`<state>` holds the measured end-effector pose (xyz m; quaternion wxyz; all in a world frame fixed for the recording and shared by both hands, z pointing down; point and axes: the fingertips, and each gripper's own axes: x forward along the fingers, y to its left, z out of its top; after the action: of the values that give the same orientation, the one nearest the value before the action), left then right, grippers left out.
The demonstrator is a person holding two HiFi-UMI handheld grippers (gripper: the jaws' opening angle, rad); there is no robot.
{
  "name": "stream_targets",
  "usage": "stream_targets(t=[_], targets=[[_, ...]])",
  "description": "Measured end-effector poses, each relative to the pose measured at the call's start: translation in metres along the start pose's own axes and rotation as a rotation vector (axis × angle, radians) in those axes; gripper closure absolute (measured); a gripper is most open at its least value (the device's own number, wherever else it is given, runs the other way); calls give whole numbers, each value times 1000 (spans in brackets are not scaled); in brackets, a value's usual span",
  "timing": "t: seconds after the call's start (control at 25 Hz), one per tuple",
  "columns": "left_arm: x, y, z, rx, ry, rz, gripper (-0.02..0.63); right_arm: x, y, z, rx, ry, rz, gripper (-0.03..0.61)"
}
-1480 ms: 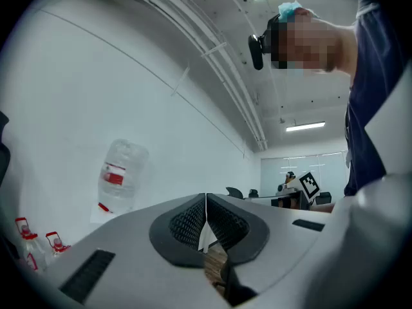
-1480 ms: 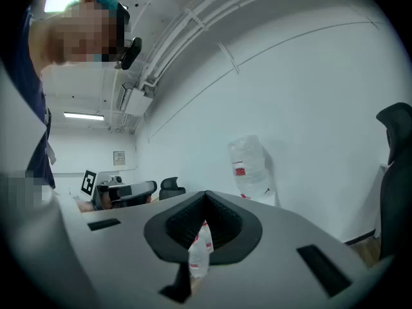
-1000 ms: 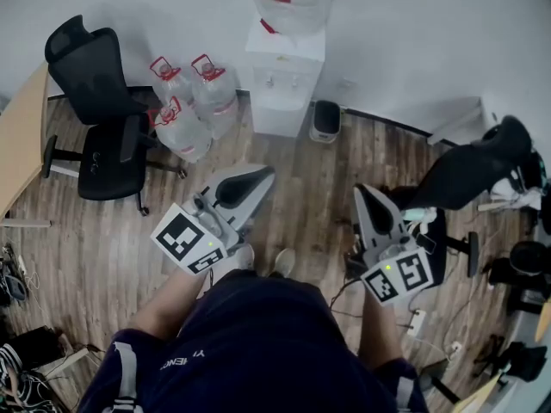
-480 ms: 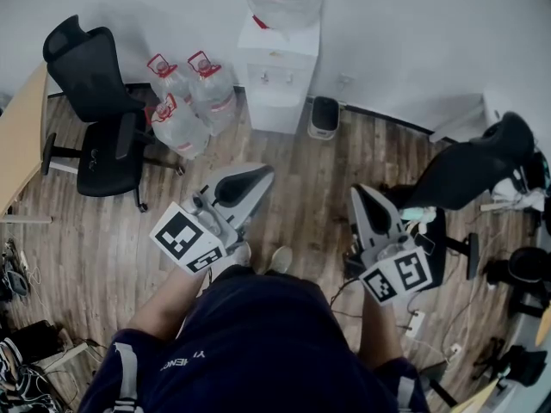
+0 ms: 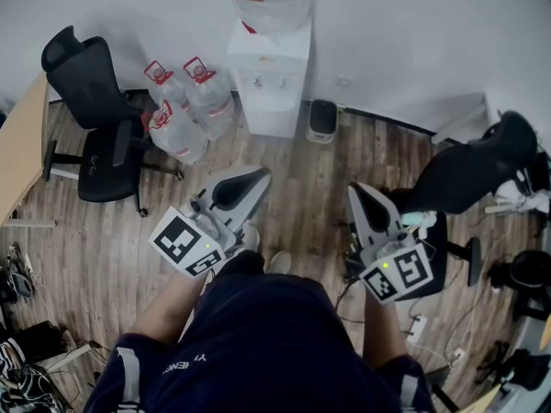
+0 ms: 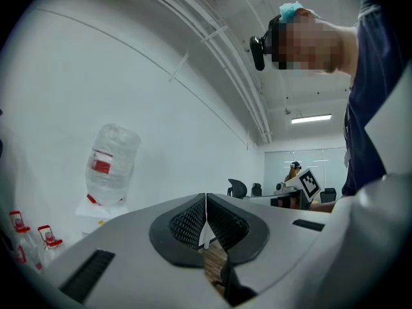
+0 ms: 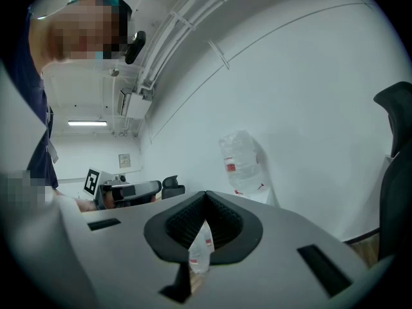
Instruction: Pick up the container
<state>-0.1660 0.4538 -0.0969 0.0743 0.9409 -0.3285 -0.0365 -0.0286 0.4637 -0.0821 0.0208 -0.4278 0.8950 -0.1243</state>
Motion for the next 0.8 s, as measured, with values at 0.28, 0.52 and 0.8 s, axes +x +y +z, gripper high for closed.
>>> stream_targets(t=[0.28, 0.52, 0.8], targets=[[32, 19, -1, 1, -5, -14, 586, 15, -32, 5, -3, -6, -22, 574], [67, 49, -7, -9, -2, -41, 586, 41, -66, 4, -2, 1, -57, 574], [114, 111, -15, -24, 27, -70, 586, 95, -117, 2, 20, 16, -106, 574]])
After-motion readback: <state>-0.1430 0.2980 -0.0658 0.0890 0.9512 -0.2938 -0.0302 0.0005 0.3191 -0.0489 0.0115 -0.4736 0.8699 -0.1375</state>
